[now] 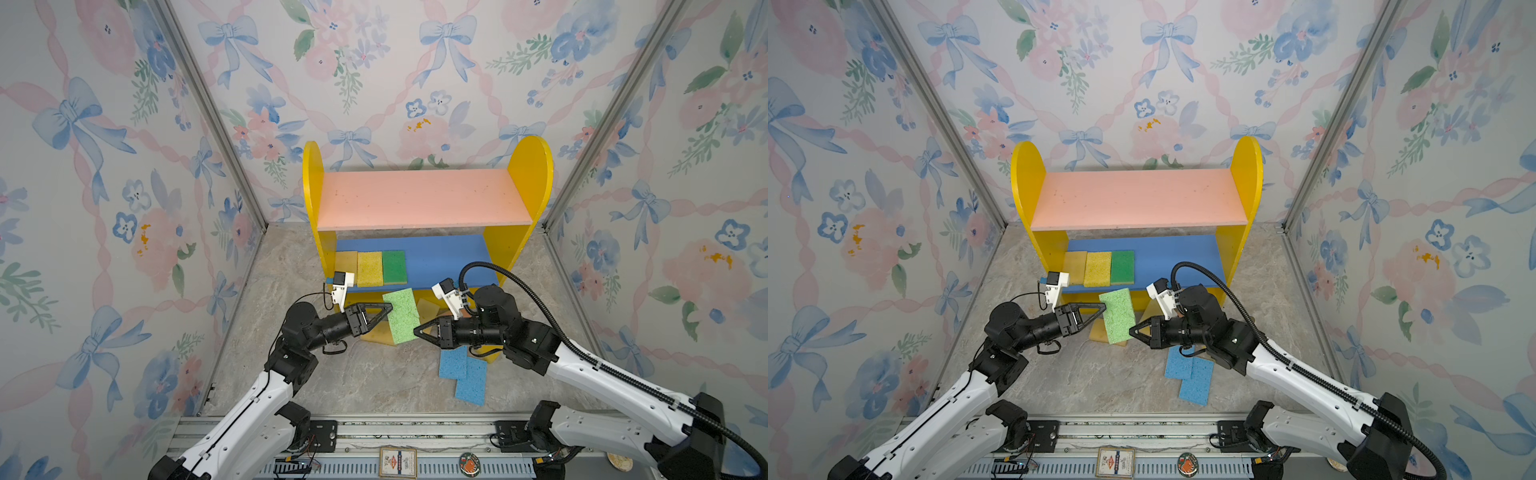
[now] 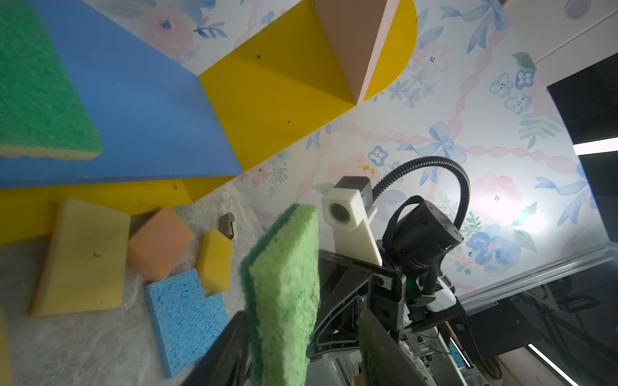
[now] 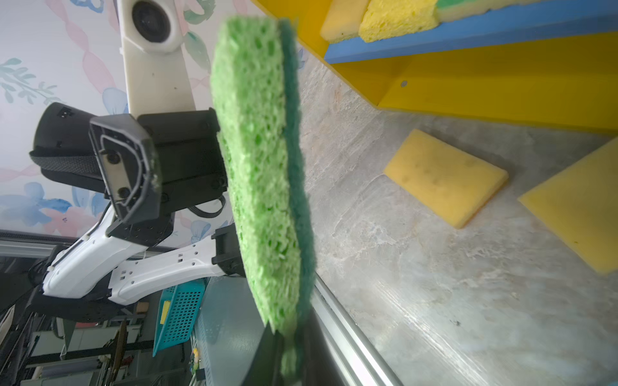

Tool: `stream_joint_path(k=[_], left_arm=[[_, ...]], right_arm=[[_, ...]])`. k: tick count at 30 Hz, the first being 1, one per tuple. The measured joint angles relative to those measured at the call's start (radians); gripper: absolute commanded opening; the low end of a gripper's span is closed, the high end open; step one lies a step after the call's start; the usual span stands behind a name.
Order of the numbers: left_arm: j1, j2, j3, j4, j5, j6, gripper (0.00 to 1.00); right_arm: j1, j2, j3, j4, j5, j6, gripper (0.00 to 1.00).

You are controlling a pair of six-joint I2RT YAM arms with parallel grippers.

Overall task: Place and organize the cleaning sponges onto the shelf
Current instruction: 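Hold the light green sponge up with the right gripper while the left gripper approaches it, then carry the light green sponge onto the blue shelf while the left gripper draws back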

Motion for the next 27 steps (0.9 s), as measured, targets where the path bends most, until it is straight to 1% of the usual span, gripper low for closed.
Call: stream_joint_path(k=[2, 3, 4, 6, 10, 12, 14, 17, 23, 27], left_arm=[[0.000, -0.010, -0.003, -0.002, -0.003, 0.011, 0.89], [0.001, -0.014, -0.003, -0.006, -0.003, 0.016, 0.96], [0.003, -0.021, -0.001, -0.019, -0.008, 0.036, 0.98], [0.006, -0.032, 0.014, -0.082, -0.028, 0.075, 0.98], [0.006, -0.047, 0.122, -0.311, -0.130, 0.238, 0.98], [0.006, -0.065, 0.183, -0.421, -0.217, 0.323, 0.98], [0.006, -0.095, 0.237, -0.521, -0.328, 0.408, 0.98], [0.006, -0.148, 0.272, -0.626, -0.478, 0.518, 0.98], [0.006, -0.238, 0.264, -0.733, -0.723, 0.693, 0.98], [0.006, -0.318, 0.204, -0.743, -0.888, 0.758, 0.98]], right_arm=[[-0.007, -0.022, 0.019, -0.060, 0.045, -0.020, 0.12], [-0.012, -0.032, 0.029, -0.081, 0.063, -0.027, 0.12], [-0.023, -0.044, 0.042, -0.111, 0.085, -0.037, 0.12], [-0.045, -0.060, 0.071, -0.167, 0.131, -0.056, 0.12], [-0.097, -0.065, 0.132, -0.274, 0.228, -0.089, 0.12], [-0.123, -0.058, 0.156, -0.316, 0.263, -0.101, 0.12], [-0.152, -0.032, 0.189, -0.347, 0.292, -0.114, 0.12], [-0.185, 0.020, 0.232, -0.360, 0.311, -0.142, 0.12], [-0.237, 0.141, 0.285, -0.339, 0.307, -0.175, 0.12], [-0.259, 0.218, 0.306, -0.303, 0.301, -0.179, 0.11]])
